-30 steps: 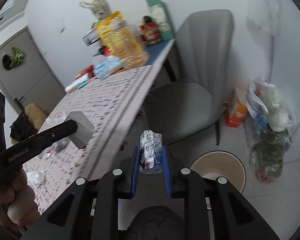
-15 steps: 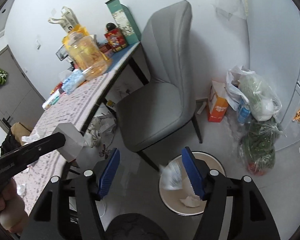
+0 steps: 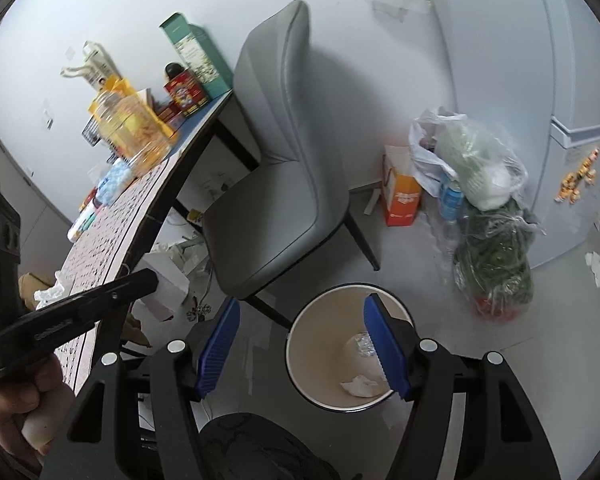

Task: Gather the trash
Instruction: 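Carry both items over the white bin while opening both tools to drop them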

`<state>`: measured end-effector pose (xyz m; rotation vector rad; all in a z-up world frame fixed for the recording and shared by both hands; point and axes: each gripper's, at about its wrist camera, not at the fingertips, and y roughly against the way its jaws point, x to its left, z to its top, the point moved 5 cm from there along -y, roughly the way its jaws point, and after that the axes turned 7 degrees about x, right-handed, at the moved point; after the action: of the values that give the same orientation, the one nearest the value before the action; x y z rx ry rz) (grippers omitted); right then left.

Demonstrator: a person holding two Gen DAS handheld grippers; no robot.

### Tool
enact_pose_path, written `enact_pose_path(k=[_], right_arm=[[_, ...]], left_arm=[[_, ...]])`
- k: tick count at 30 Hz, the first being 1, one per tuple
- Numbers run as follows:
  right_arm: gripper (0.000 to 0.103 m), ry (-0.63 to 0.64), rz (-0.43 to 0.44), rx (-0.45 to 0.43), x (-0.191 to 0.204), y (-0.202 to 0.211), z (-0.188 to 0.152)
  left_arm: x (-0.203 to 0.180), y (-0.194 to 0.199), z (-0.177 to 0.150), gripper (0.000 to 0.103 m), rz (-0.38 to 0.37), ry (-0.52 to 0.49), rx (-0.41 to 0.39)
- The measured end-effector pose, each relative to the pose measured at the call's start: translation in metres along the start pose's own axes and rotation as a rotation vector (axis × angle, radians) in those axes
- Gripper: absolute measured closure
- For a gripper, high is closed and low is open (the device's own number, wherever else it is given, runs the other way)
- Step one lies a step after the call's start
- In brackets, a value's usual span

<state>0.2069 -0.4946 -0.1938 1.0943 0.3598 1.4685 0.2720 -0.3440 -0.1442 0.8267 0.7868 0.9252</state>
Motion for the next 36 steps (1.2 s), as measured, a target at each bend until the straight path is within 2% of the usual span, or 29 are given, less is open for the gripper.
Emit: enact_pose_path(k=[6, 7, 8, 10, 14, 16, 18, 21, 27, 36], right_arm=[[0.038, -0.031, -0.012, -0.017, -0.017, 0.011, -0.002], [0.039, -0.037, -0.014, -0.019, -0.019, 0.012, -0.002], [0.038, -0.043, -0.017, -0.019, -0.021, 0.012, -0.003], [0.035, -0.054, -0.023, -0.021, -0.024, 0.012, -0.004], [0.032, -0.058, -0.025, -0.02, -0.023, 0.011, -0.006], [0.026, -0.055, -0.029, -0.024, -0.02, 0.011, -0.007], [0.016, -0.054, -0.052, -0.042, -0.016, 0.013, -0.007], [0.009, -0.056, -0.059, -0.063, -0.006, 0.015, -0.007], [0.008, -0.023, -0.032, -0.061, 0.021, 0.013, -0.008], [0.008, 0.033, -0.013, -0.047, 0.067, 0.014, -0.013]], left_arm=[[-0.016, -0.014, 0.01, 0.092, -0.036, -0.016, 0.011], [-0.018, -0.014, 0.012, 0.082, -0.05, -0.015, 0.007], [-0.019, -0.014, 0.014, 0.055, -0.062, -0.012, 0.006], [-0.019, -0.009, 0.017, 0.028, -0.073, -0.005, -0.026], [-0.01, 0.0, 0.016, 0.021, -0.059, -0.001, -0.045], [0.0, 0.007, 0.016, 0.018, -0.045, 0.022, -0.054], [0.012, 0.019, 0.016, 0.014, -0.028, 0.045, -0.073], [0.028, 0.038, 0.015, 0.009, -0.005, 0.061, -0.106], [0.059, 0.073, 0.008, 0.006, 0.042, 0.113, -0.164], [0.092, 0.111, -0.02, 0.006, 0.063, 0.178, -0.232]])
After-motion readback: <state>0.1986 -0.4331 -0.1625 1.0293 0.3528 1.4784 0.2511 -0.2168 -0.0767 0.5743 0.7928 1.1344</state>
